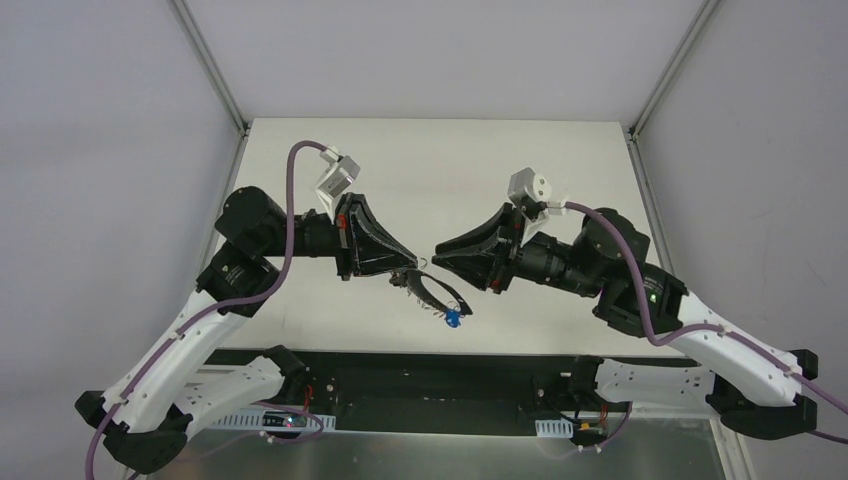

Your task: Put the keys on the keyring

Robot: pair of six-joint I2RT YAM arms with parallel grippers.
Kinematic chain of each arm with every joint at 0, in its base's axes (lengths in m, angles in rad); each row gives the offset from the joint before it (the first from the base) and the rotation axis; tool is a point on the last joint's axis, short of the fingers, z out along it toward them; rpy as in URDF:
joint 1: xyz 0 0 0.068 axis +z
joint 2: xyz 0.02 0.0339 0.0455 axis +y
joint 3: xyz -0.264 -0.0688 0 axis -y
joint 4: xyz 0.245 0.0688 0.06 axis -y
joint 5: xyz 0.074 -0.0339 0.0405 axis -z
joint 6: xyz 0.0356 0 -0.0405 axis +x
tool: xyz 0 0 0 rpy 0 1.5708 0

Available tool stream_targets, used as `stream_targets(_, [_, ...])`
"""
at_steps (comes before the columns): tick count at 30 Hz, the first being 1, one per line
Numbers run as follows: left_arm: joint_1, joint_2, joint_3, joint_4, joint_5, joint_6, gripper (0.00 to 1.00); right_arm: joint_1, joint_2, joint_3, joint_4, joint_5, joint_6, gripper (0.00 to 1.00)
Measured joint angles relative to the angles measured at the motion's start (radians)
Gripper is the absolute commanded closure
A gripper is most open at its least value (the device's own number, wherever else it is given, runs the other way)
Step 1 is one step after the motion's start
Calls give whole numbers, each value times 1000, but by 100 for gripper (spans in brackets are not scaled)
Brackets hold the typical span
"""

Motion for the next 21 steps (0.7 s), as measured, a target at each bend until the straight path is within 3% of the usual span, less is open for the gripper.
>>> stream_targets(7, [0,31,13,-32,46,18,100,-1,9,53,-101,-13,-13,62])
stream_targets(21, [0,130,134,-140,271,59,100,-18,190,439,-616,-178,-169,63])
